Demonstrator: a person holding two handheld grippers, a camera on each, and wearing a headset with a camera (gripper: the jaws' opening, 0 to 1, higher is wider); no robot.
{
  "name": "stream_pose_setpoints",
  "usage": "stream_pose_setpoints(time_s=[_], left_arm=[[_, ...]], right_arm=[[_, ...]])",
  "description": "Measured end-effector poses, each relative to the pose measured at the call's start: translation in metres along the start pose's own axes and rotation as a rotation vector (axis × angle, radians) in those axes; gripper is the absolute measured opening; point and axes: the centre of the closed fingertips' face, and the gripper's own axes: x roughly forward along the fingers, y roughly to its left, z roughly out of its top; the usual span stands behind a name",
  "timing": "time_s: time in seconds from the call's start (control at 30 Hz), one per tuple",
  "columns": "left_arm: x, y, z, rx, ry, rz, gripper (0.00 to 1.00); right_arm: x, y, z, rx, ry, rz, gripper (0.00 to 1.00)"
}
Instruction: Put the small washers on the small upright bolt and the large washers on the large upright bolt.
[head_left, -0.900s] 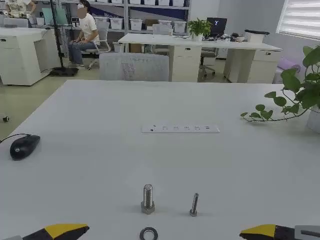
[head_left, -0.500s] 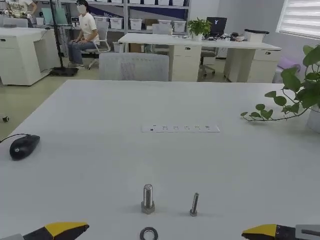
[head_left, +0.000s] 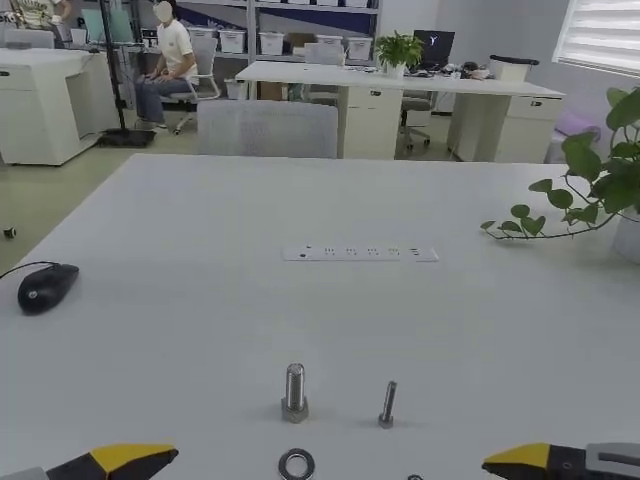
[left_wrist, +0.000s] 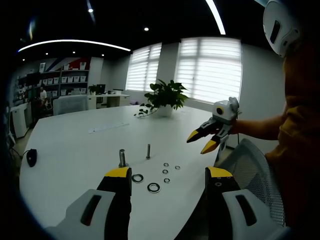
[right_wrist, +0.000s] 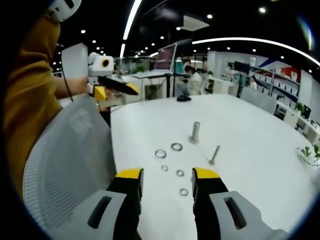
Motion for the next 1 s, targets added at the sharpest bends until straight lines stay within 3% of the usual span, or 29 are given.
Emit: stream_pose_setpoints(time_s=[0.17, 0.27, 0.53, 0.87, 1.0], left_arm=[[-0.001, 0.000, -0.001, -0.002, 0.000, 0.003, 0.59], [-0.001, 0.000, -0.002, -0.002, 0.003, 0.003, 0.59], [-0.001, 0.000, -0.001, -0.005, -0.004, 0.000, 0.59], [-0.001, 0.000, -0.004, -0.009, 0.003, -0.003, 0.58], [0.000, 0.000, -0.006, -0.010, 0.009, -0.005, 0.58]], right_arm=[[0.002, 0.001, -0.002, -0.009, 0.019, 0.008, 0.41], [0.004, 0.000, -0.006, -0.013, 0.059, 0.013, 0.40], [0.006, 0.001, -0.005, -0.024, 0.068, 0.024, 0.40], [0.006, -0.008, -0.014, -0.048, 0.120, 0.012, 0.39], [0.008, -0.011, -0.020, -0.082, 0.172, 0.021, 0.38]])
